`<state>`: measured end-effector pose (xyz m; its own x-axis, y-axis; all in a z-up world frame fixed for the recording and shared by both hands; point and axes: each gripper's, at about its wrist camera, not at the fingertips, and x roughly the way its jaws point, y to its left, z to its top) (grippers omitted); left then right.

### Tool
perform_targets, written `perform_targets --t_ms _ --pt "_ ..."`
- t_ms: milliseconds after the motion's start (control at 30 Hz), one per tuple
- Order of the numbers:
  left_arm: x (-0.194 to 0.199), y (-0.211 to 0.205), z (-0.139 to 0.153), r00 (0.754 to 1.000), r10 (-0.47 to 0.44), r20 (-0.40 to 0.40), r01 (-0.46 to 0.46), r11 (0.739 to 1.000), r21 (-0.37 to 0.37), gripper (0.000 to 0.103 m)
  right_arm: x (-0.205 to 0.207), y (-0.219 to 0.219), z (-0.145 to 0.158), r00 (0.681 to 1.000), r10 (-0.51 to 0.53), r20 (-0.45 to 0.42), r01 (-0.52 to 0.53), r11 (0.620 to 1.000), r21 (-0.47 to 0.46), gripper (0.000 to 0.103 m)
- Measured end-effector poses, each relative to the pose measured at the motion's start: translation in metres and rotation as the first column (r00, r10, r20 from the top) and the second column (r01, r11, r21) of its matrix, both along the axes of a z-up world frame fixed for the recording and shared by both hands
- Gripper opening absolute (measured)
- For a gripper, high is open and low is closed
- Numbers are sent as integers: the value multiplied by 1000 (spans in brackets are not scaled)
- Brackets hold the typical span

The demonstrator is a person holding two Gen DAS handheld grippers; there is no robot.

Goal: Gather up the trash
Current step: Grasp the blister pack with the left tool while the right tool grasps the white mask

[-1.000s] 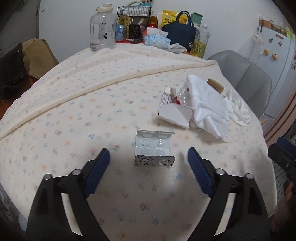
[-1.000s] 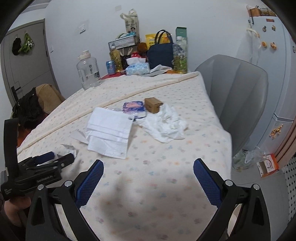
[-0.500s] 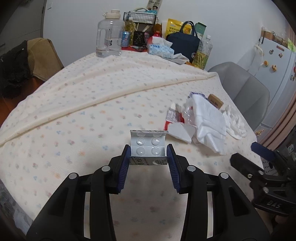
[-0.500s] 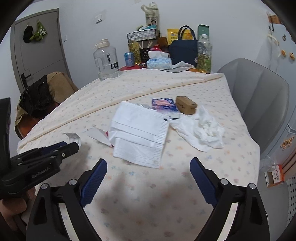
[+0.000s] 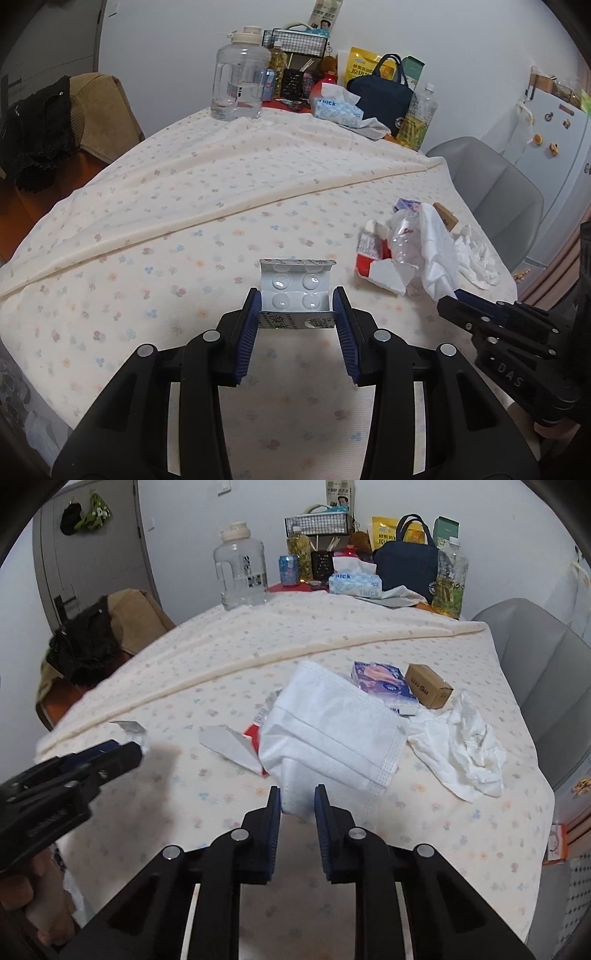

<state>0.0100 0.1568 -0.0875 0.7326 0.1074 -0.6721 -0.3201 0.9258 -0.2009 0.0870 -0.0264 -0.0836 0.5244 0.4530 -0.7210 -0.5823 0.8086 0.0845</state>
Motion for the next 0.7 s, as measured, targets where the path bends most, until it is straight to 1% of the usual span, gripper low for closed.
perform_targets --t_ms 100,300,500,700 --pt "2 -6 8 1000 -22 20 22 1000 10 40 -6 -13 12 1000 -6 4 5 999 37 10" --pt "13 -28 22 995 -83 47 83 996 18 40 -14 -48 34 999 -36 22 33 994 107 9" --pt "31 -64 41 983 -174 65 170 984 61 40 -19 -79 51 997 -59 48 51 986 156 8" --pt "48 -104 57 963 -259 74 252 964 88 40 -22 -123 70 987 -128 99 108 976 189 8"
